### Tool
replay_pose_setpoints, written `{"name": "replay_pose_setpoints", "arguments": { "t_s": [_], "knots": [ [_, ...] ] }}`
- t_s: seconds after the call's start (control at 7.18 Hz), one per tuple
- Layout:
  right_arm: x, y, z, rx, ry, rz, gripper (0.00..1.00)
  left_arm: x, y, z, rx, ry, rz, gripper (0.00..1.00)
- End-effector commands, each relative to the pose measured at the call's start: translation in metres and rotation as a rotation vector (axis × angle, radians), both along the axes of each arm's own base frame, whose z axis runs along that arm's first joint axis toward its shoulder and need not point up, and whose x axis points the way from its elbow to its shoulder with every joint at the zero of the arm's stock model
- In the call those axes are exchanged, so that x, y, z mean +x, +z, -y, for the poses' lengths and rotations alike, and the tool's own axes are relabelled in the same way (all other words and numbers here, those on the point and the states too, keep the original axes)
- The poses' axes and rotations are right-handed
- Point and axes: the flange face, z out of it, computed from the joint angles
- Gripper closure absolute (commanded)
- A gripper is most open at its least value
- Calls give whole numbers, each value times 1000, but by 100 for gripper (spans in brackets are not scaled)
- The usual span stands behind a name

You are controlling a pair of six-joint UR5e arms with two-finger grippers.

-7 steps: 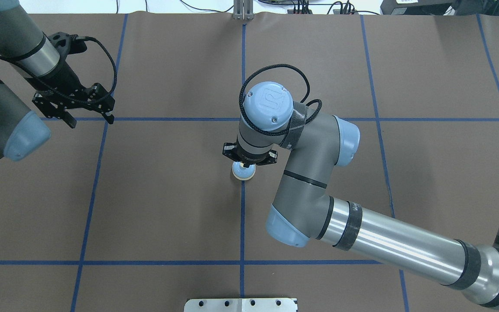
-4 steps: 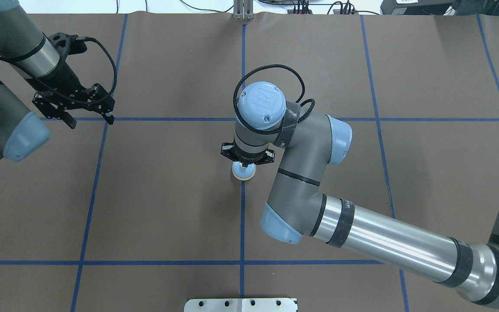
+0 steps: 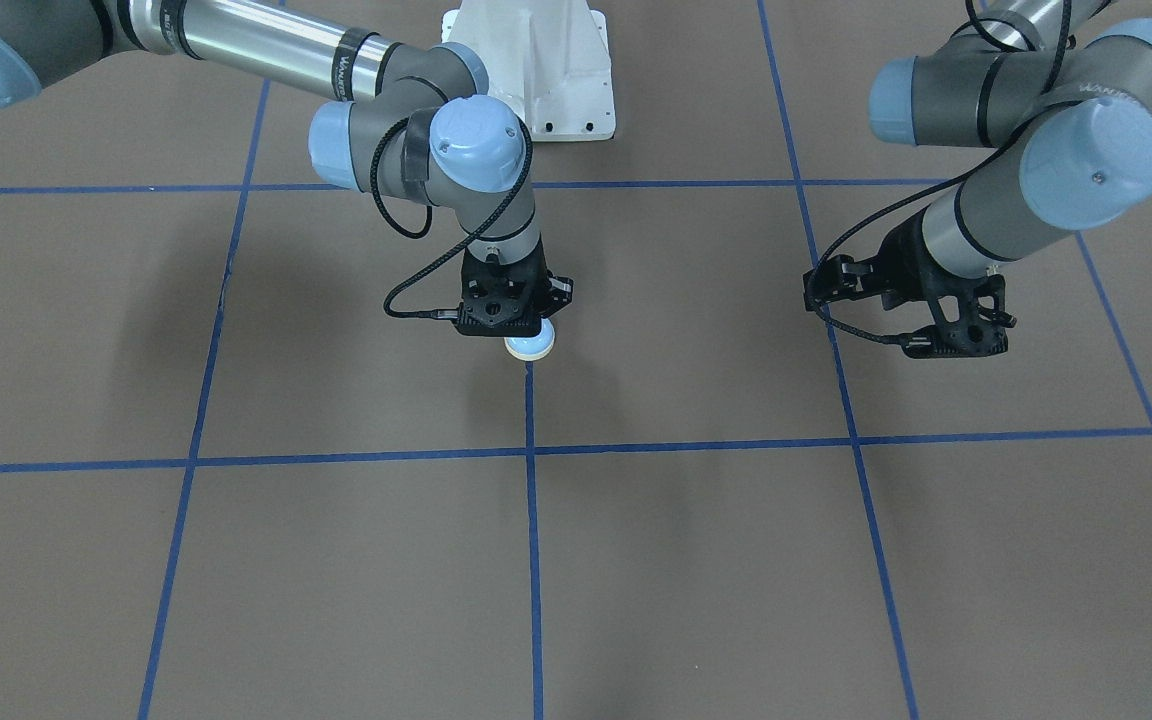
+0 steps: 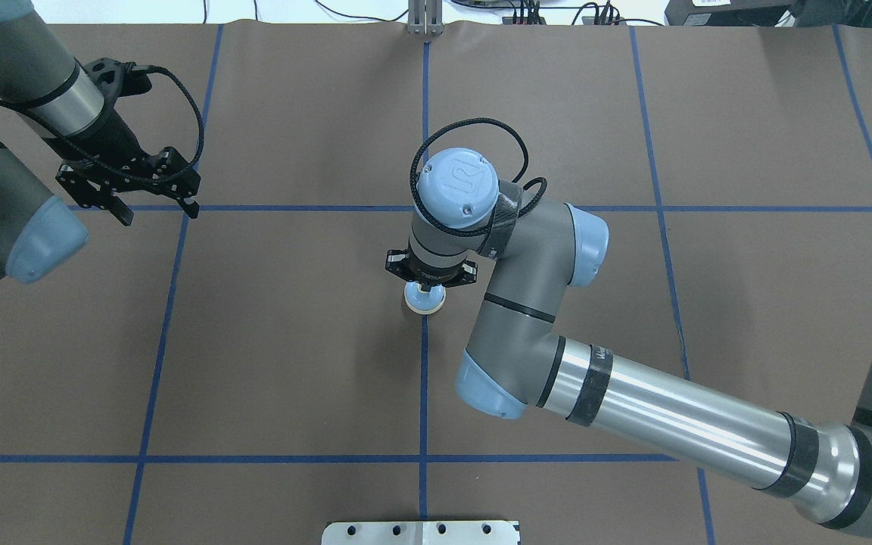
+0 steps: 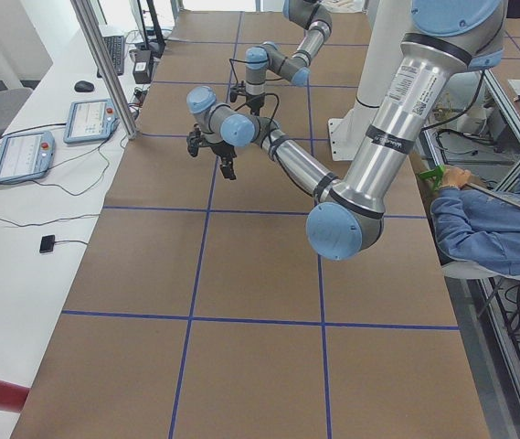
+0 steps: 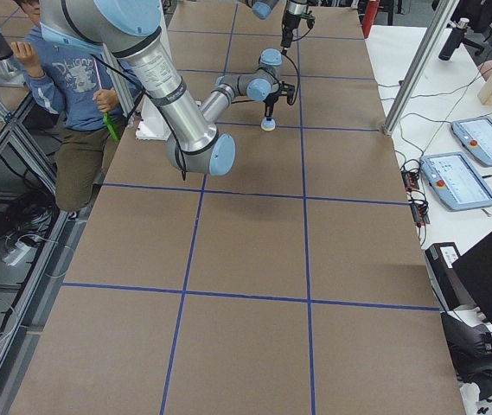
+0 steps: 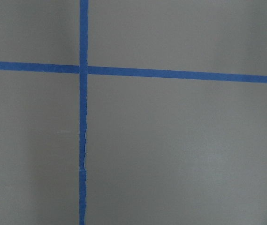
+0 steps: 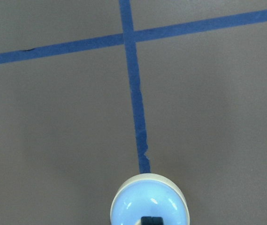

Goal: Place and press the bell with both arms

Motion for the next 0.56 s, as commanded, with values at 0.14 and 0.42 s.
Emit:
{"name": "replay_pose_setpoints", "arguments": {
  "t_s": [0.14,0.42],
  "knots": [
    [58,-17,18,-49,-3,47,100,2,-1,-1,-3,0,0,1],
    [156,41,8,21,-2,54,100,-17,14,-4,31,11,-2,1]
  ]
}}
